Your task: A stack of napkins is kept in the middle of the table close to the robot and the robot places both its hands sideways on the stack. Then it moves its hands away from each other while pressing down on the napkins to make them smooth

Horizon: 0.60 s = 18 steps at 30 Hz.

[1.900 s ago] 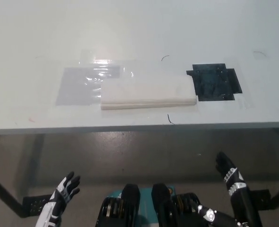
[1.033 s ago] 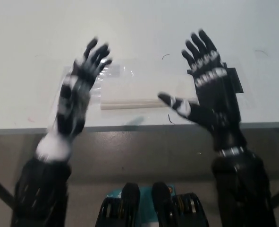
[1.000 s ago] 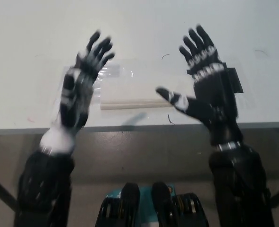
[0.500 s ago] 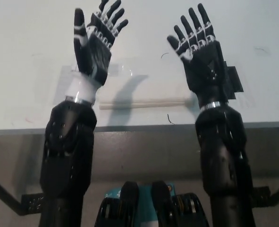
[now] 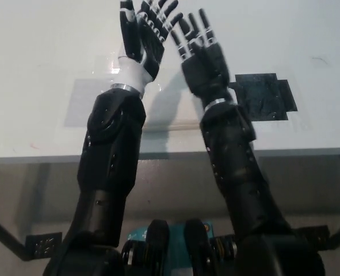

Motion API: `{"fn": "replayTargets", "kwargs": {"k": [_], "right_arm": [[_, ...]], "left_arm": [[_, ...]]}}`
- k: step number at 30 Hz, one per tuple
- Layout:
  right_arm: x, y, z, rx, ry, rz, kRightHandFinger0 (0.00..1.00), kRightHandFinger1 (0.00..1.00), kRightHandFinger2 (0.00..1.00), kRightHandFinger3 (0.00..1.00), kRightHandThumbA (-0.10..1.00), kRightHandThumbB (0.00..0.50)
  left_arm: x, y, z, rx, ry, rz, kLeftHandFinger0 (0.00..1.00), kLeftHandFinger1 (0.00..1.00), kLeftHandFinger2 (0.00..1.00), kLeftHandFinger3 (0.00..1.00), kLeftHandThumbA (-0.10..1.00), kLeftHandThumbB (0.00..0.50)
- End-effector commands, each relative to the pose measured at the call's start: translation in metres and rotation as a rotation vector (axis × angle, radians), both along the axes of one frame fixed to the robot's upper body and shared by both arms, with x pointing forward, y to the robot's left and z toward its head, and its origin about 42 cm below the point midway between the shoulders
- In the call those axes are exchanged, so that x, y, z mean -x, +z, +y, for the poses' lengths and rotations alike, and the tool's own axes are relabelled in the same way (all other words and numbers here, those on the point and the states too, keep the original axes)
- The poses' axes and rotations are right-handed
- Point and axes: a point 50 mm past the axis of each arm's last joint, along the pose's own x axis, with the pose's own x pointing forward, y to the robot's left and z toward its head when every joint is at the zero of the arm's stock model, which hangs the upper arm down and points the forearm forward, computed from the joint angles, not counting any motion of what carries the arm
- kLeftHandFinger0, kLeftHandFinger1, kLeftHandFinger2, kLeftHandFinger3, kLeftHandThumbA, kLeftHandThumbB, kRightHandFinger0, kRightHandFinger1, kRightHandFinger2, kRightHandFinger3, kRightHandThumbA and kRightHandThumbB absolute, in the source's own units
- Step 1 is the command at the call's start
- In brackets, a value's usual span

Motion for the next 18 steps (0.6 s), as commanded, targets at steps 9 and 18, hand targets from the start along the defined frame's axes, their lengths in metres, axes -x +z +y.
{"fn": "replayTargets", "kwargs": {"k": [9,18], "right_arm": [[-0.019,0.03,0.006,-0.008,-0.02,-0.089,1.0,1.0,1.0,1.0,1.0,0.367],[-0.022,0.017,-0.012,0.025,-0.051,-0.071,1.0,1.0,1.0,1.0,1.0,0.363]], "left_arm": [[-0.022,0.01,0.003,-0.026,0.059,-0.04,1.0,1.0,1.0,1.0,1.0,0.347],[-0.026,-0.001,0.006,-0.042,0.074,-0.021,1.0,1.0,1.0,1.0,1.0,0.349]]}}
